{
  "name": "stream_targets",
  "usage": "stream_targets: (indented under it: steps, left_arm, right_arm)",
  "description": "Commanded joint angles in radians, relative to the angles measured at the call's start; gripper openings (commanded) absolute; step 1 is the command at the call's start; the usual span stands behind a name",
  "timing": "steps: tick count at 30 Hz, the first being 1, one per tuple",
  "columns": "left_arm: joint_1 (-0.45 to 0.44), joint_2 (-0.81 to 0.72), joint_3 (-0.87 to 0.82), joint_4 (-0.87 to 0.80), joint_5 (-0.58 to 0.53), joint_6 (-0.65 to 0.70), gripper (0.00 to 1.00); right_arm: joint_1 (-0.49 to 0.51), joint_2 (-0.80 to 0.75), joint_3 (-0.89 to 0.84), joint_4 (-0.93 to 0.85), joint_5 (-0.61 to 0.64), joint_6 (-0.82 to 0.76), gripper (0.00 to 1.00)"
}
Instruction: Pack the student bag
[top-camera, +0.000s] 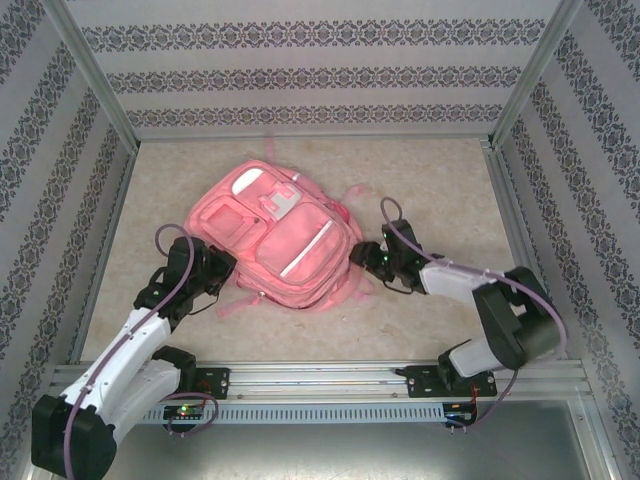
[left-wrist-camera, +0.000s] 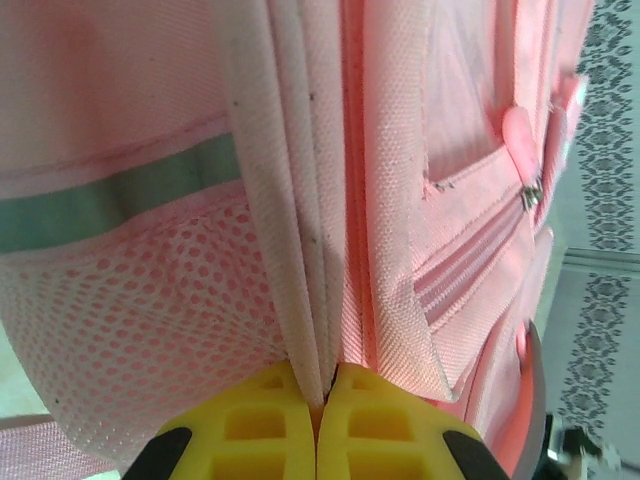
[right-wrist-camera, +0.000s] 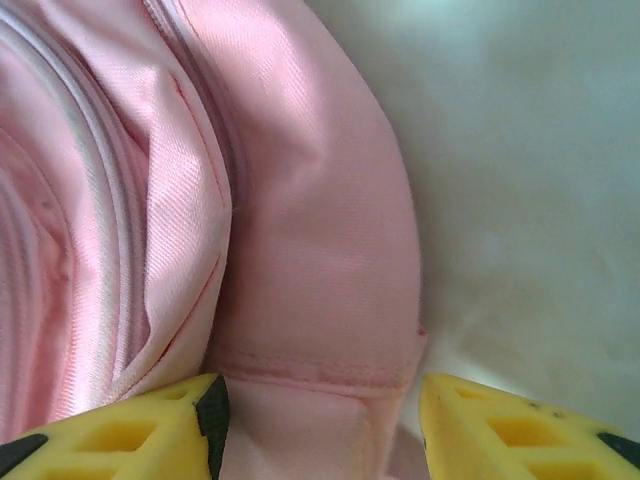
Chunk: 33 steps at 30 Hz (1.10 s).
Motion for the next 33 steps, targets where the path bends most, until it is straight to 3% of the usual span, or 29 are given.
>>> stream_targets:
  steps: [1,5,11,17,23,27,33]
  left_arm:
    - [0.0,-0.058,-0.053,0.105,0.069,-0.058,0.0]
    - [-0.023,-0.06,-0.101,0.201,0.108,-0.073,0.0]
    - [-0.058,-0.072,-0.143,0.216,0.028,-0.184,0.0]
    - [-0.172,-0.057,-0.13,0.252,-0.133,-0.267,0.0]
    - [-0.329,0.033,-0.061,0.258,-0.293,-0.354,0.0]
    - [-0.404,0.098,-0.064,0.363,-0.336,-0.405,0.0]
    - [-0.476,0.155,-0.06,0.465,-0.386,-0.438,0.0]
  right_arm:
    - [-0.053,0.096,0.159,0.026,-0.086,-0.103,0.54]
    - [-0.055,0.107,0.315,-0.209,0.026,-0.241,0.53]
    - [0.098,-0.124,0.301,-0.46,0.43,-0.38,0.56]
    - [0.36,-0.303,0.213,-0.473,0.391,-0.342,0.54]
    - [0.577,-0.194,0.264,-0.503,0.348,-0.286,0.46]
    - [0.659,-0.085,0.306,-0.514,0.357,-0.268,0.44]
    - [0.693,0.008,0.307,-0.474,0.378,-0.228,0.47]
